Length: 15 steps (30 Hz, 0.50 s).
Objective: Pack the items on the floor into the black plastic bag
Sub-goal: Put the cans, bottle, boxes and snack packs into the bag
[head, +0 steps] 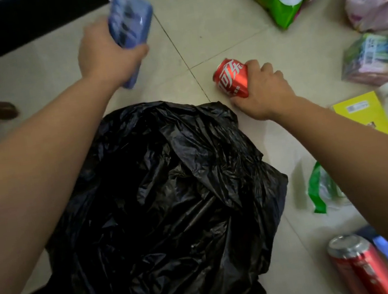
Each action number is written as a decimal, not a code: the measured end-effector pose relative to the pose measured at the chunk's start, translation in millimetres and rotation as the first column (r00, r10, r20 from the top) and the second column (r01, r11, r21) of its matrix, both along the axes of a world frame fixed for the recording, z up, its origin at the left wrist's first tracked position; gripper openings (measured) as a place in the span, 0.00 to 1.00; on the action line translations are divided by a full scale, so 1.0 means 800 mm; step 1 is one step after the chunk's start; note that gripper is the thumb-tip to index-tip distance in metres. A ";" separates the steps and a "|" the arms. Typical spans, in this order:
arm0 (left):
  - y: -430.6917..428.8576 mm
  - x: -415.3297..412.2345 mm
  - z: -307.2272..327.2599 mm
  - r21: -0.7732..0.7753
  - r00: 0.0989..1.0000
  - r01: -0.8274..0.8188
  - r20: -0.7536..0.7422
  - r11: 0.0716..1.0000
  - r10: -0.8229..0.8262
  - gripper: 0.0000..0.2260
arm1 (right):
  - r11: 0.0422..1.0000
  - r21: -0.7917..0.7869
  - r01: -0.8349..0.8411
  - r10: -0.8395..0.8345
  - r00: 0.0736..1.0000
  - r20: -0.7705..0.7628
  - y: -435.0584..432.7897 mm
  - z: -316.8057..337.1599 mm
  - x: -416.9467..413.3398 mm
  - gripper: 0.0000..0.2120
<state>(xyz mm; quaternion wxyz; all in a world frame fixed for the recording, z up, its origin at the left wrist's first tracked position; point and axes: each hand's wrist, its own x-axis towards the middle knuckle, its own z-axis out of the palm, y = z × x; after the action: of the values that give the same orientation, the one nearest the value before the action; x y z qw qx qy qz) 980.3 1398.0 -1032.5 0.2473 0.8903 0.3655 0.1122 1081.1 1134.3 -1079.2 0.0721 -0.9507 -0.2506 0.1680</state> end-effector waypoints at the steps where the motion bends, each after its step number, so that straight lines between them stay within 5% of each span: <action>1: -0.008 -0.004 0.021 0.004 0.991 -0.040 0.127 0.999 0.039 0.30 | 1.000 0.013 0.018 -0.018 1.000 -0.004 0.000 0.000 -0.001 0.37; 4: -0.049 -0.034 0.076 0.000 0.949 0.009 0.315 1.000 -0.009 0.33 | 0.999 0.035 0.040 -0.039 0.999 -0.028 0.000 0.004 -0.004 0.38; 8: -0.118 -0.113 0.096 -0.114 0.973 0.072 0.225 0.991 -0.045 0.34 | 0.963 0.140 0.229 -0.167 0.920 -0.355 -0.008 0.037 0.005 0.37; 12: -0.148 -0.199 0.059 -0.247 0.997 -0.012 0.074 0.969 0.031 0.35 | 0.680 0.525 0.513 -0.200 0.818 -0.540 -0.005 0.086 -0.040 0.33; 15: -0.157 -0.242 0.036 -0.368 0.989 -0.082 -0.143 0.926 0.031 0.37 | 0.489 0.581 0.651 0.077 0.631 -0.772 -0.003 0.115 -0.108 0.26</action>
<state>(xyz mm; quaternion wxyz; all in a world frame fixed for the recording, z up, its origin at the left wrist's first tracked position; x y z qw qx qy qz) 786.4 1272.5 -1003.4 0.3833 0.8217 0.4215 -0.0124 994.4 1132.2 -986.9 0.6306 -0.6807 -0.0676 0.3666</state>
